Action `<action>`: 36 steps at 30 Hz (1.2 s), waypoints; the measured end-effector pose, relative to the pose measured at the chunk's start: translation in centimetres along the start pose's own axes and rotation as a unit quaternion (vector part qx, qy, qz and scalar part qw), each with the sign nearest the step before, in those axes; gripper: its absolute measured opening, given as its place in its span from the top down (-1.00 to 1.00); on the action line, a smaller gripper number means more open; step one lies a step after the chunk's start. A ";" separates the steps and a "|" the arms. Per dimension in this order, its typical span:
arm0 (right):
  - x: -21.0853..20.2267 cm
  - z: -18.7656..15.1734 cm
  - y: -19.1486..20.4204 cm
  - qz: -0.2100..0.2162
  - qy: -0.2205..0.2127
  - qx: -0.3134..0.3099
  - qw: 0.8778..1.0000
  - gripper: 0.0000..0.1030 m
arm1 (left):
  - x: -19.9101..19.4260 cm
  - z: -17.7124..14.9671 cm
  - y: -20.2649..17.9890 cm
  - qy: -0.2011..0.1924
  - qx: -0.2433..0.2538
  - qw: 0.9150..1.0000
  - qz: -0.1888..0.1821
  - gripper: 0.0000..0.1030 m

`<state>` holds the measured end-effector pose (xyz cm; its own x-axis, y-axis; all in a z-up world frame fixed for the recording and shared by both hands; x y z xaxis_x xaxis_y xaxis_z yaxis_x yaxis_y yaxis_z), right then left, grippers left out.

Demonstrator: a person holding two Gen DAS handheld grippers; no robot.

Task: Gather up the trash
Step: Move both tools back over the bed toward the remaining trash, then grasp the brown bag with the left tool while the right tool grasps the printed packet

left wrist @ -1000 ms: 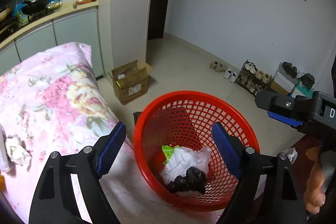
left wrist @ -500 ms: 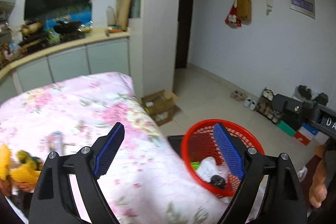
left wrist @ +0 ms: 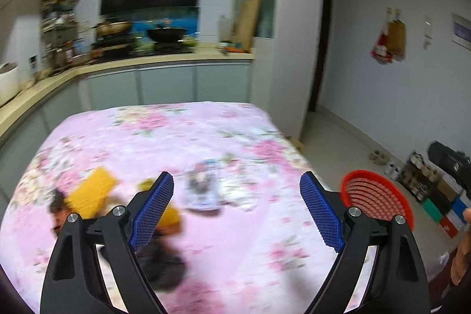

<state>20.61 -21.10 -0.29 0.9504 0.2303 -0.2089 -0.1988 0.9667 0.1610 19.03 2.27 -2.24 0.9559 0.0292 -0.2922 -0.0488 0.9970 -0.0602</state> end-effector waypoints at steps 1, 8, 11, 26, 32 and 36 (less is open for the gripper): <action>-0.1 -0.1 0.6 0.005 -0.001 -0.004 1.000 -0.57 | -0.4 0.1 1.3 -0.001 -0.004 1.000 0.011 -0.64; -0.2 -1.5 4.5 0.047 0.014 -0.023 0.999 -0.61 | -3.1 -0.2 10.7 0.001 -0.040 0.995 0.086 -0.64; -0.1 -2.4 5.9 0.060 0.027 -0.026 0.997 -0.61 | -3.8 -0.7 14.8 0.007 -0.061 0.991 0.120 -0.64; 0.9 -4.6 11.7 0.100 0.069 -0.034 0.992 -0.61 | -0.3 -6.8 24.3 0.088 -0.138 0.974 0.157 -0.64; 2.3 -5.4 12.6 0.103 0.086 -0.036 0.990 -0.61 | 1.8 -8.2 24.4 0.108 -0.150 0.972 0.142 -0.53; 4.6 -6.0 13.3 0.111 0.104 -0.027 0.988 -0.61 | 2.3 -8.6 23.8 0.116 -0.149 0.974 0.125 -0.21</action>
Point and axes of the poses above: each gripper's, at about its wrist camera, not at the fingertips, and x roughly the way its jaws point, y to its left, z to its top, the point moved 7 cm from there along x, roughly the way its jaws point, and after that the axes turned 12 degrees about -y, right-handed, at the moved point
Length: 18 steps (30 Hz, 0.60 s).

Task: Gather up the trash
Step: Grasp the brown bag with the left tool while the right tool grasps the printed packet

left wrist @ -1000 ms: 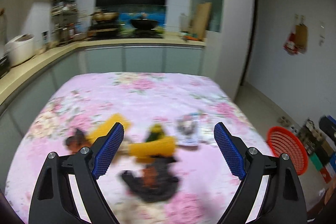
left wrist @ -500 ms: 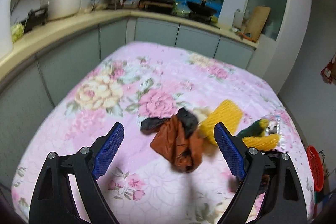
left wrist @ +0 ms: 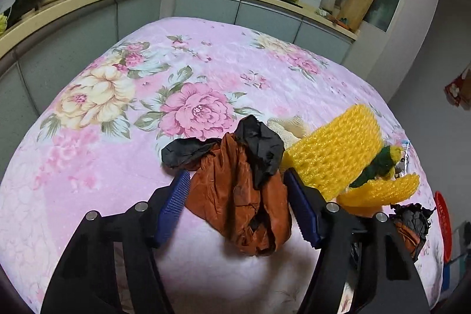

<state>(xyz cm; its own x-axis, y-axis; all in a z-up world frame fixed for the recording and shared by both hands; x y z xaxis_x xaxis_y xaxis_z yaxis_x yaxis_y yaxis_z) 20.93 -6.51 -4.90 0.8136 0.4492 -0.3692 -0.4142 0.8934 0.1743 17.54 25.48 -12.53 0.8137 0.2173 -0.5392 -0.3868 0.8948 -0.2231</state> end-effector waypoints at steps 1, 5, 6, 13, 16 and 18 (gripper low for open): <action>0.7 0.0 0.2 0.002 0.002 0.000 1.000 -0.61 | 0.0 0.0 0.0 -0.001 -0.002 1.000 -0.002 -0.15; 3.4 0.1 1.1 0.003 0.011 -0.004 1.000 -0.61 | -0.6 0.1 0.2 -0.007 -0.007 1.000 -0.009 0.02; 4.1 0.1 1.4 0.001 0.012 -0.008 1.000 -0.61 | -1.0 0.1 0.2 -0.011 -0.008 1.000 -0.011 0.08; 8.9 0.5 2.0 -0.010 0.027 -0.025 0.999 -0.61 | -3.5 1.6 0.7 -0.051 -0.011 0.999 -0.003 0.15; 11.5 0.3 1.9 -0.012 0.047 -0.018 0.999 -0.61 | -4.7 2.7 1.1 -0.073 -0.018 0.997 0.003 0.15; 12.9 0.0 1.9 -0.012 0.060 -0.012 0.998 -0.61 | -5.3 3.1 1.3 -0.084 -0.019 0.996 0.008 0.15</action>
Point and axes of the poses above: each gripper's, at about its wrist camera, not at the fingertips, and x roughly the way its jaws point, y to its left, z to its top, the point moved 7 cm from there along x, roughly the way its jaws point, and after that the axes turned 12 degrees about -y, right-handed, at the moved point
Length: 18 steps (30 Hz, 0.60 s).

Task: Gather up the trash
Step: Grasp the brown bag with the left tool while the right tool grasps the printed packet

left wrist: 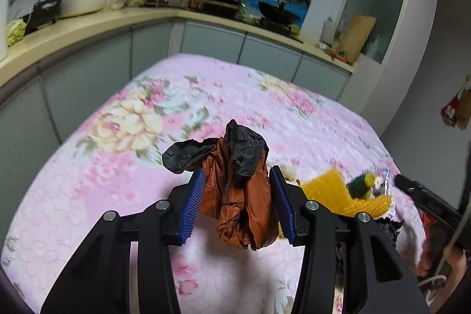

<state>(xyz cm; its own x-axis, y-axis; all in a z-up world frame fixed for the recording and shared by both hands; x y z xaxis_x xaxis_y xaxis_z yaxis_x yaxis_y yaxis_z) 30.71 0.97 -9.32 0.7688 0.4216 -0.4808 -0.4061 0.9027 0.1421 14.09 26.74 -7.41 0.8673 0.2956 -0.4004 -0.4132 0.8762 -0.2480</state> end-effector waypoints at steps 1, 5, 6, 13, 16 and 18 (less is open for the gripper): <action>0.9 0.0 0.1 0.001 0.007 0.002 1.000 -0.61 | -0.2 0.2 0.1 -0.004 0.000 1.000 0.002 0.15; 3.2 0.1 0.6 -0.005 0.019 -0.009 1.000 -0.57 | -0.8 1.0 0.1 -0.020 0.004 1.000 0.008 0.15; 3.9 0.1 0.8 -0.007 0.025 -0.018 1.000 -0.50 | -0.9 1.1 0.0 -0.022 0.007 1.000 0.011 0.15; 5.4 -0.7 1.6 -0.006 0.048 -0.042 0.998 0.02 | -1.2 1.1 -0.4 -0.029 0.016 0.999 0.012 0.15; 5.1 -0.7 1.6 -0.002 0.042 -0.046 0.998 0.19 | -1.4 1.1 -0.6 -0.030 0.018 0.999 0.010 0.15; 4.7 -0.5 1.6 0.000 0.037 -0.048 0.998 0.24 | -1.4 1.0 -0.6 -0.030 0.018 0.999 0.010 0.15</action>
Point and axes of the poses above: each gripper's, at about its wrist camera, not at the fingertips, and x roughly the way its jaws point, y to its left, z to its top, the point moved 7 cm from there along x, roughly the way its jaws point, and after that the axes turned 12 degrees about -y, right-handed, at the moved point
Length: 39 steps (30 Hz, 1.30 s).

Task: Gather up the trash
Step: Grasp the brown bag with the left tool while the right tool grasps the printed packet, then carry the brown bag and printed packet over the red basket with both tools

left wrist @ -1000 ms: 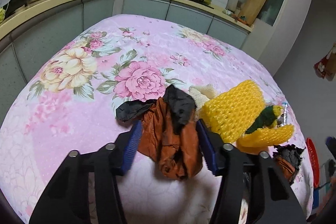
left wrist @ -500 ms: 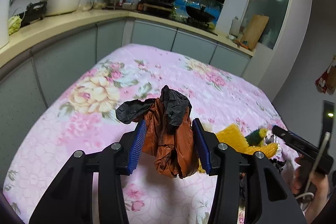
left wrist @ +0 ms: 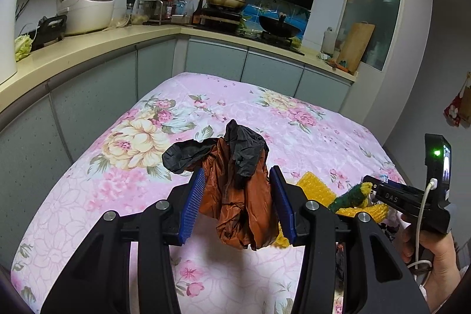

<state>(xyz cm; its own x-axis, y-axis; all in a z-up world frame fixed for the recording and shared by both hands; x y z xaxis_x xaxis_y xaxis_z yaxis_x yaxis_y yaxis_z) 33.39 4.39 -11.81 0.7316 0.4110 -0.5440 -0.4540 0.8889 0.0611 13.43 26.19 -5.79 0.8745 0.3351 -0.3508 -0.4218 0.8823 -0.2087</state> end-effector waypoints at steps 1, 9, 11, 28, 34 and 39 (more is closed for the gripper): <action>-0.2 0.1 0.0 0.001 -0.002 0.001 1.000 0.26 | 0.0 0.0 0.0 0.000 -0.001 1.000 0.000 0.15; -4.3 1.1 -1.0 0.018 -0.040 0.033 0.999 0.28 | -1.0 0.5 -0.7 -0.014 0.006 1.000 -0.007 0.15; -5.8 1.5 -1.2 0.021 -0.056 0.036 0.998 0.28 | -1.3 0.4 -1.0 -0.016 0.009 1.000 -0.010 0.15; -15.5 1.9 -1.0 0.038 -0.145 0.043 0.988 0.28 | -4.3 1.1 -5.6 -0.060 0.067 0.996 -0.024 0.15; -17.8 1.9 -1.8 0.040 -0.164 0.056 0.984 0.28 | -5.0 1.4 -8.0 -0.072 0.085 0.993 -0.043 0.14; -19.5 2.2 -3.3 0.029 -0.182 0.065 0.981 0.28 | -5.5 1.7 -10.3 -0.083 0.096 0.990 -0.062 0.14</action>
<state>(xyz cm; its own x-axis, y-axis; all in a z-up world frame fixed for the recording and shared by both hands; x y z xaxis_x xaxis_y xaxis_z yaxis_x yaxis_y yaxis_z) 21.76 -6.13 0.40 0.8506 0.4853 -0.2025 -0.4484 0.8706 0.2026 13.39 15.78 -0.19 0.9506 0.2562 -0.1752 -0.2696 0.9613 -0.0573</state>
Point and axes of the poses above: each gripper's, at about its wrist camera, not at the fingertips, and x roughly the way its jaws point, y to its left, z to its top, the point moved 7 cm from there along x, roughly the way its jaws point, and after that the axes turned 12 degrees about -y, right-handed, at the moved point
